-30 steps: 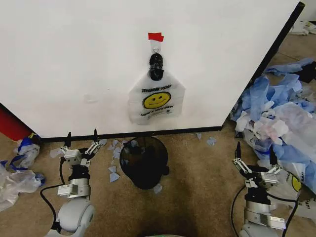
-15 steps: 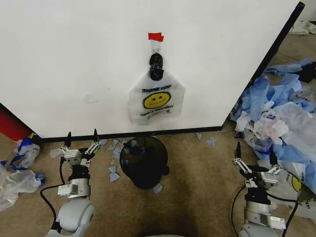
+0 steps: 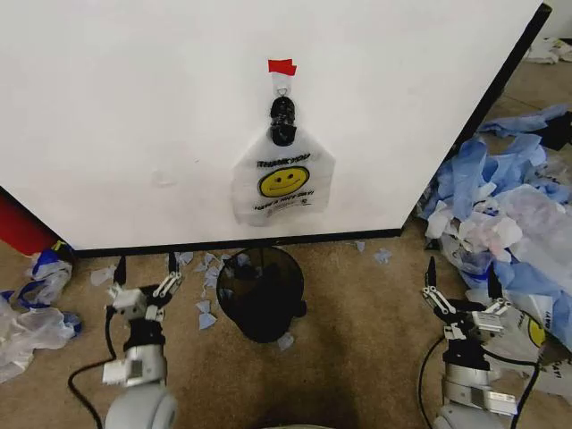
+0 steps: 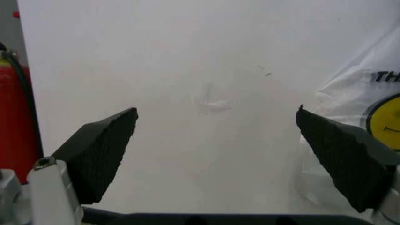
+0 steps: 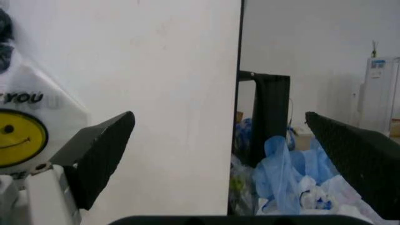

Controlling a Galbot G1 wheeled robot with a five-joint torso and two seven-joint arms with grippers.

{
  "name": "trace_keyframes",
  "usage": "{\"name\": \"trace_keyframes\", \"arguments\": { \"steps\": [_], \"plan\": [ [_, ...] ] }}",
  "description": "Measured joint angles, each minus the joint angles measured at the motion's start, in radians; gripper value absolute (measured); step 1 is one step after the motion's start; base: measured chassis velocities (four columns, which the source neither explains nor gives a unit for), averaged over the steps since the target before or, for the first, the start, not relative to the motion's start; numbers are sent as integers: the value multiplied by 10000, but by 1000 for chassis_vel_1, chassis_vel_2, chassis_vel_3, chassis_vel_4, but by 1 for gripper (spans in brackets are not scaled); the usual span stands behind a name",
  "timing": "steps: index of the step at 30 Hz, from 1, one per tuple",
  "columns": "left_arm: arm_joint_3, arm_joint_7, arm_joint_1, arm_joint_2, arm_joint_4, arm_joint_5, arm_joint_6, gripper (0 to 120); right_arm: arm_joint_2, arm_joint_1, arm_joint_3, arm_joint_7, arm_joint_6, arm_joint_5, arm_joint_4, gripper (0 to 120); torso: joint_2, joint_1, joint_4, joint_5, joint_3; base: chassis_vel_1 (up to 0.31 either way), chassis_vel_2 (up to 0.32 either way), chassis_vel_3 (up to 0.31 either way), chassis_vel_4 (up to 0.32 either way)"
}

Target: Pick up the garbage bag from the wall and place it over the trash bin.

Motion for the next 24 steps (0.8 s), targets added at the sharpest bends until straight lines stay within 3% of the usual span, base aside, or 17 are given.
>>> {"name": "trace_keyframes", "arguments": {
  "steps": [1, 7, 10, 11, 12, 14, 15, 17, 19, 24],
  "plan": [
    [-37, 36, 46, -79, -46, 41, 7, 99, -101, 93, -236, 14, -241, -1, 51, 100, 0, 0, -9, 0, 0, 0, 0, 0, 0],
    [-64, 61, 80, -122, -79, 64, 33, 100, -778, 838, -1870, 135, -1976, -52, 460, 100, -1, 0, -3, -5, 1, 0, 0, 0, 0],
    [-308, -447, 135, 384, -377, -205, 833, 100, -1076, 1162, -2583, 195, -2732, -85, 632, 100, 0, 1, -1, -6, 1, 0, 0, 0, 0],
    [-441, -714, 137, 667, -501, -348, 1182, 100, -1096, 1179, -2637, 205, -2793, -88, 642, 100, 0, 0, -10, 7, 1, 0, 0, 0, 0],
    [-497, -837, 141, 806, -545, -431, 1334, 100, -1104, 1188, -2664, 208, -2824, -91, 648, 100, -1, 1, -2, 5, 2, 0, 0, 0, 0],
    [-504, -859, 126, 976, -552, -516, 1380, 100, -1110, 1197, -2675, 209, -2834, -92, 649, 100, -1, 0, 3, -9, 1, 0, 0, 0, 0],
    [-506, -866, 105, 1158, -579, -633, 1431, 100, -1110, 1195, -2676, 211, -2834, -95, 657, 100, -1, 1, -10, -15, 1, 0, 0, 0, 0],
    [-510, -875, 61, 1280, -609, -704, 1468, 100, -1110, 1198, -2676, 213, -2836, -95, 657, 100, 0, 1, -6, 8, 1, 0, 0, 0, 0],
    [-510, -871, 32, 1307, -599, -704, 1470, 100, -1140, 1214, -2704, 214, -2858, -54, 662, 100, -1, 1, -9, -1, 2, 0, 0, 0, 0],
    [-481, -793, 59, 1378, -424, -654, 1286, 100, -2055, 1974, -3075, 216, -3162, 1664, 1092, 100, 0, 1, 3, -7, 2, 0, 0, 0, 0]
  ]
}}
